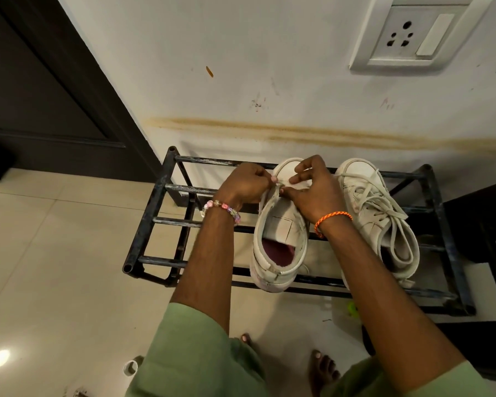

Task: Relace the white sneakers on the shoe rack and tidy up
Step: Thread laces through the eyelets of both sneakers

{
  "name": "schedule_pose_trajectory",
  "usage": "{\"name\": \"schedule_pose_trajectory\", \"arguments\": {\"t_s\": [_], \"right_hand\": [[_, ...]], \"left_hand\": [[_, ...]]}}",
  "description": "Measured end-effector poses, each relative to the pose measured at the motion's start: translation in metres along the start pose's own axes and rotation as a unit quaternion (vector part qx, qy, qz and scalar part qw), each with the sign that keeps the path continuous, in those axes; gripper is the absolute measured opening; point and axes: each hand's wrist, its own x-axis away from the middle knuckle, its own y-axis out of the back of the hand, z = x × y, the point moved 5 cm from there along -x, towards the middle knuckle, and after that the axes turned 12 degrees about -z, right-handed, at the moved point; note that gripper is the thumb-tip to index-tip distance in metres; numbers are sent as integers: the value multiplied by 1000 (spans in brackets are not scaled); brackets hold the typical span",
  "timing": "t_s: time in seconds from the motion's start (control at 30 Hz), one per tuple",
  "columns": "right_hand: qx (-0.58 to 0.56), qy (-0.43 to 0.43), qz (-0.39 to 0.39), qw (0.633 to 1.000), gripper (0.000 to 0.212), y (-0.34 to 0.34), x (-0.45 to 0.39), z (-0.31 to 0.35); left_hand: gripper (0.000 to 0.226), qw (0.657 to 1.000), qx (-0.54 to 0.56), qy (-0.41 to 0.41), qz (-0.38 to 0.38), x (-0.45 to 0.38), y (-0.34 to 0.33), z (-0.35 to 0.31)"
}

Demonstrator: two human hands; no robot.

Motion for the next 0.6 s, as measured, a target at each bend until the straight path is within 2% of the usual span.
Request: {"name": "schedule_pose_trajectory", "arguments": {"t_s": [0.13,0.17,0.23,0.33,0.47,0.5,0.53,0.57,0.6], "right_hand": [[165,17,54,985,68,7,13,13],[199,16,50,979,70,9,18,14],[211,-5,29,977,69,13,30,12],[186,-7,-7,982,58,17,42,8],[200,2,-9,980,54,16,49,7],[201,2,-10,980,53,16,49,7],[199,0,-11,980,54,15,49,7],[193,-7,-10,981,55,13,48,7],[182,-16,-9,983,56,12,48,6]], "left_hand": [[19,996,25,-21,-82,-2,11,-8],[16,994,37,-30,-96,-1,15,-12],[16,985,128,-23,-110,2,23,-19],[20,937,320,-5,-138,10,48,-36],[24,848,497,-24,-183,15,83,-48],[25,836,514,-28,-191,17,86,-50],[25,841,501,-33,-204,19,87,-50],[21,868,443,-42,-220,21,86,-51],[14,913,331,-52,-233,19,83,-49]]}}
